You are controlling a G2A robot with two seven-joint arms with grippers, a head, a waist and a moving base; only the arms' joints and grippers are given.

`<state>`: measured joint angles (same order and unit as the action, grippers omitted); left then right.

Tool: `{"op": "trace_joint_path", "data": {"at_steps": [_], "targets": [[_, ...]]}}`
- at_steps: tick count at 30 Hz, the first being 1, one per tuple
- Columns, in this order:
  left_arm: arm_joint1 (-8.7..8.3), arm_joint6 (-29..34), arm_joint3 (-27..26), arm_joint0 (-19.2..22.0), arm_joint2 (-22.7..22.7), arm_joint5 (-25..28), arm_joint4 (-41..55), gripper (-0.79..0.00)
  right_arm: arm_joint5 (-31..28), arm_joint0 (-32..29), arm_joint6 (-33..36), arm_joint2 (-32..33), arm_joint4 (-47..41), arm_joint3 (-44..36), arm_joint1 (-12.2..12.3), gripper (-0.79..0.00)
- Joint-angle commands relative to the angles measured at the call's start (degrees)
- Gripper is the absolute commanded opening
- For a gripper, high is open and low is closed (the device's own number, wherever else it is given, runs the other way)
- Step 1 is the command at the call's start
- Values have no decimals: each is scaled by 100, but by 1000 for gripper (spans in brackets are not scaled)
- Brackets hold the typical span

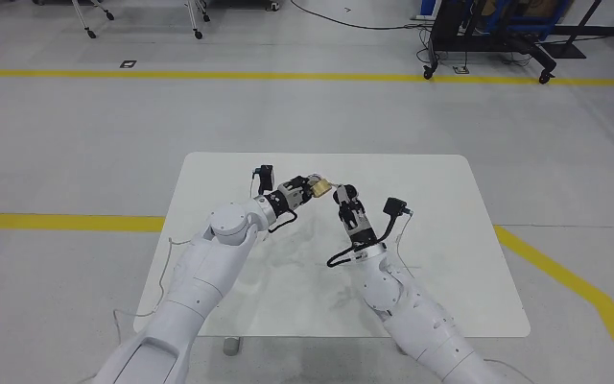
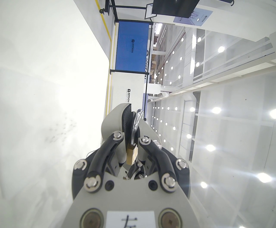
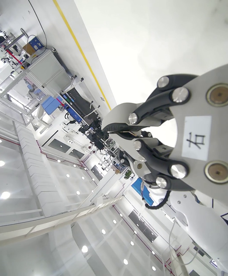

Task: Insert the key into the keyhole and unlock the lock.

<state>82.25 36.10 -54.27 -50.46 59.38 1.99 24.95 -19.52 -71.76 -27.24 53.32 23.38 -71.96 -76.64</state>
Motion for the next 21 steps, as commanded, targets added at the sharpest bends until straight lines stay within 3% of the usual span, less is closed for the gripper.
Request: {"op": "trace_joint_path", "data": {"at_steps": [1, 14, 21], "targets": [[2, 7, 6, 5, 4, -3, -5, -785, 11, 5, 68, 21, -8, 21, -15, -785], [15, 12, 8, 1, 34, 9, -18, -785, 204, -59, 388, 136, 357, 83, -69, -785], [10, 20, -32, -33, 106, 142, 13, -785, -384, -200, 798, 504, -698, -79, -72, -785]]}}
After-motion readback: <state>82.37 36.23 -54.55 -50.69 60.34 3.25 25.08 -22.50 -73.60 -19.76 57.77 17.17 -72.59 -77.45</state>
